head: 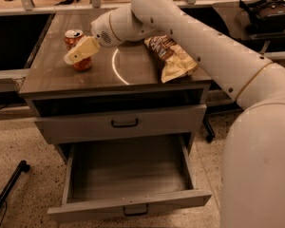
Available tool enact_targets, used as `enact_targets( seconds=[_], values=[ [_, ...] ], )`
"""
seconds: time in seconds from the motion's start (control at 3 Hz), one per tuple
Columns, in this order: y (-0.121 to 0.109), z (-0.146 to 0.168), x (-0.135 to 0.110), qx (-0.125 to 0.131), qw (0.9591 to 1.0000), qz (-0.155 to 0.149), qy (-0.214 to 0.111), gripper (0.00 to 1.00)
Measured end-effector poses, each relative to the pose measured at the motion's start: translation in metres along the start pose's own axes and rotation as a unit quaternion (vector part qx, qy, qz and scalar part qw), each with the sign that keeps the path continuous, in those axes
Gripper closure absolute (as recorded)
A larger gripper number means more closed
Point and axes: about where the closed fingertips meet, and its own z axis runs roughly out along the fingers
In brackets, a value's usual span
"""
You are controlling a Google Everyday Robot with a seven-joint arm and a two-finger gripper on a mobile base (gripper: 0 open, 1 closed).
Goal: Place coke can into middle drawer
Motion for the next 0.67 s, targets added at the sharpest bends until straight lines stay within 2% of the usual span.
enact_targets(
  seconds=[0.33,0.67],
  values=[
    [0.0023,0.0104,-0.0044,0.000,1.0000,0.005,-0.007,0.00],
    [0.0040,0.0193,-0.0071,0.003,0.9998,0.013,-0.013,0.18]
  ],
)
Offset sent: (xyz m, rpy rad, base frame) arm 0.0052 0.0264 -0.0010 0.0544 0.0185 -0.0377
